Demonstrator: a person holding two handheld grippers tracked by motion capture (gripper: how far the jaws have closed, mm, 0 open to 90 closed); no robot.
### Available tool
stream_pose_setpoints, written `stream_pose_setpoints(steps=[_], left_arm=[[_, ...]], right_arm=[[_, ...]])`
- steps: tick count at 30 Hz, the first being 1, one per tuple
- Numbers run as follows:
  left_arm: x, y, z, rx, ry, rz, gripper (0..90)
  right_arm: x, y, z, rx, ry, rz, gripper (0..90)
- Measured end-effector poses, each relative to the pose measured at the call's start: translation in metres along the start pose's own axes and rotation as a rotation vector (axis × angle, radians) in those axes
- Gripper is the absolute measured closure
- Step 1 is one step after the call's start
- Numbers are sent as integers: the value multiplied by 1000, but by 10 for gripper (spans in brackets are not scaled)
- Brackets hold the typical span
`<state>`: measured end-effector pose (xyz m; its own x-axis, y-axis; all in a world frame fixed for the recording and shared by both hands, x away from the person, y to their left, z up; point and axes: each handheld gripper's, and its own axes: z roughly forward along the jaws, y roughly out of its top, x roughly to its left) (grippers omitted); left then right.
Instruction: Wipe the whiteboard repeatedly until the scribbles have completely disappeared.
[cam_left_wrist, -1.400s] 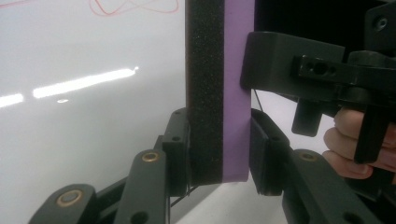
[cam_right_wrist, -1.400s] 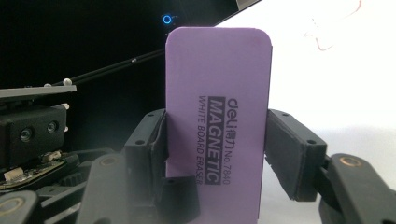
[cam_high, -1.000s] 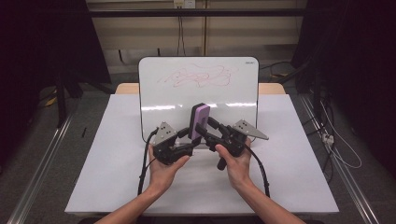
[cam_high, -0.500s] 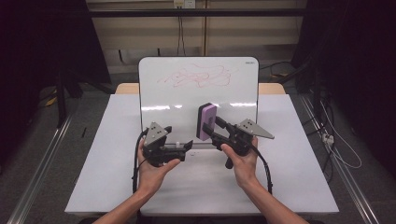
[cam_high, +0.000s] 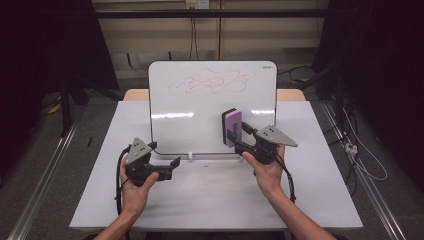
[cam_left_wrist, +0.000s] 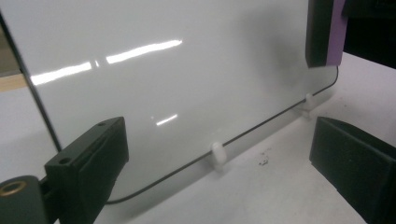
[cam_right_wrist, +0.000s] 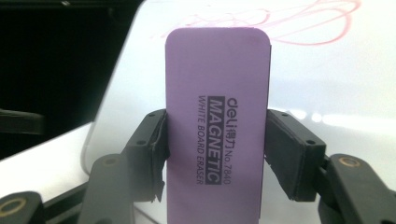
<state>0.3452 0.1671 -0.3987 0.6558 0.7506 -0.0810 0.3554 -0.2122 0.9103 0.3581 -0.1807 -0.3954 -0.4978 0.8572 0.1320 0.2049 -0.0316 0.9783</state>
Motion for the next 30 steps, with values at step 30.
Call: stream_pose_setpoints(steps=[30], left_arm=[[17, -33, -25, 50, 113, 20, 57]], right_arm=[[-42, 89, 39, 132, -390, -492, 426]])
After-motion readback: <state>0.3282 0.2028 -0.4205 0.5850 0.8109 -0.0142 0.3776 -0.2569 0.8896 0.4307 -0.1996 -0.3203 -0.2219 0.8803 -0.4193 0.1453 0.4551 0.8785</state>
